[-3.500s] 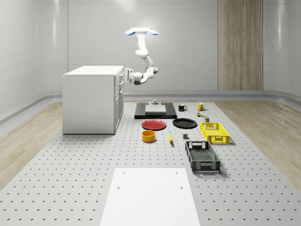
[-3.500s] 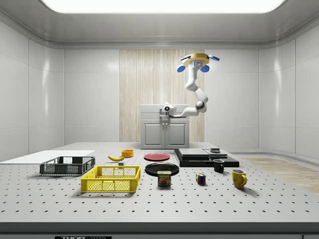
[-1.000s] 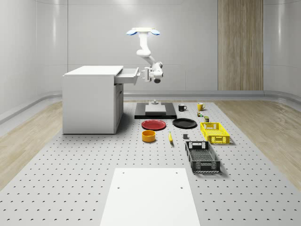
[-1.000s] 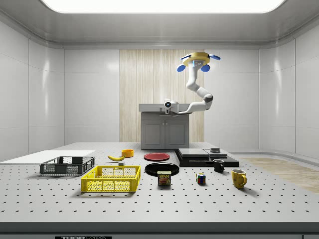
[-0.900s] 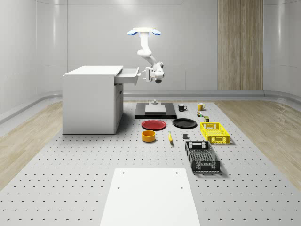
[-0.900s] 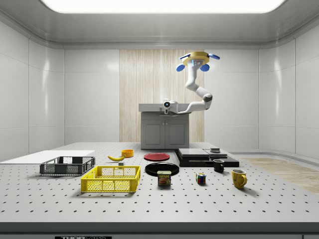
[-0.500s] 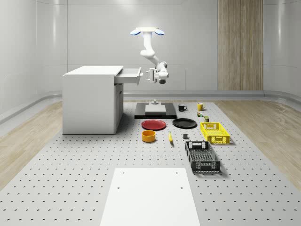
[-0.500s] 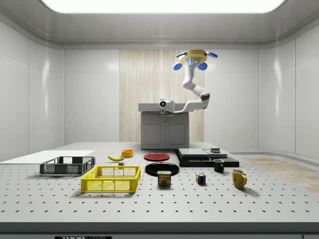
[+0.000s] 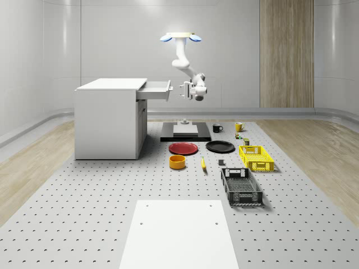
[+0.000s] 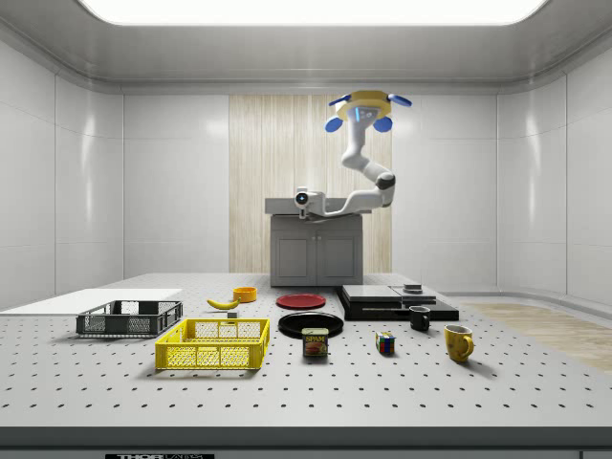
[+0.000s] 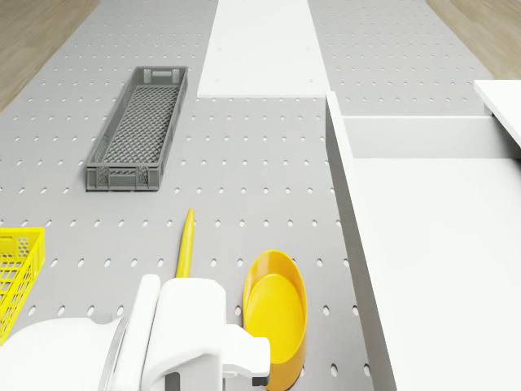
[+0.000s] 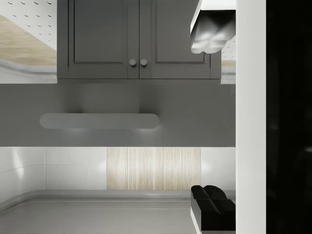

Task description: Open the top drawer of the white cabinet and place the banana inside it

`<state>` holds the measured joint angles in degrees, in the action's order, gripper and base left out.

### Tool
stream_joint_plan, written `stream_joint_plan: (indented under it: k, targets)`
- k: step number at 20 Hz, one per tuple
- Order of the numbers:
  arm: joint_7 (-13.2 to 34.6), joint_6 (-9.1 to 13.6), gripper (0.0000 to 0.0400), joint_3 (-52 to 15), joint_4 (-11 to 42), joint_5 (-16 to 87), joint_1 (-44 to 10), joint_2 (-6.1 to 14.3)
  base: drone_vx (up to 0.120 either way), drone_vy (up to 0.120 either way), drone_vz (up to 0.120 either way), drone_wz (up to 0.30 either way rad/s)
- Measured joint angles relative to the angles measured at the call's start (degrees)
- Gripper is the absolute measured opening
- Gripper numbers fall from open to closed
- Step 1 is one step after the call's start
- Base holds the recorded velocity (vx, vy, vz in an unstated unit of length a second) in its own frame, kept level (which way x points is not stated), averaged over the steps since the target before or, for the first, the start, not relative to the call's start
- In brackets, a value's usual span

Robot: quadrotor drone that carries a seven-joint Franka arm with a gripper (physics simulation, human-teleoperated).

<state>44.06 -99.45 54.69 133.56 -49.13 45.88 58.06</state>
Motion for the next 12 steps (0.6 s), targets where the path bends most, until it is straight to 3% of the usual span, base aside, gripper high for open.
stream_joint_plan:
  k: [3, 5, 8, 12]
  targets:
    - [-11.8, -5.2, 0.04, 7.4, 9.8, -18.8, 5.5, 9.1, 0.12, 0.12, 0.0, 0.0]
    - [-21.5, -5.8, 0.04, 11.8, 14.6, -29.8, 10.1, 14.3, 0.12, 0.12, 0.0, 0.0]
    - [-33.2, -3.0, 0.04, 17.0, 18.7, -40.8, 16.6, 19.9, 0.12, 0.12, 0.0, 0.0]
    - [-42.4, 1.6, 0.04, 20.9, 20.8, -47.5, 23.0, 24.2, 0.12, 0.12, -0.12, 0.0]
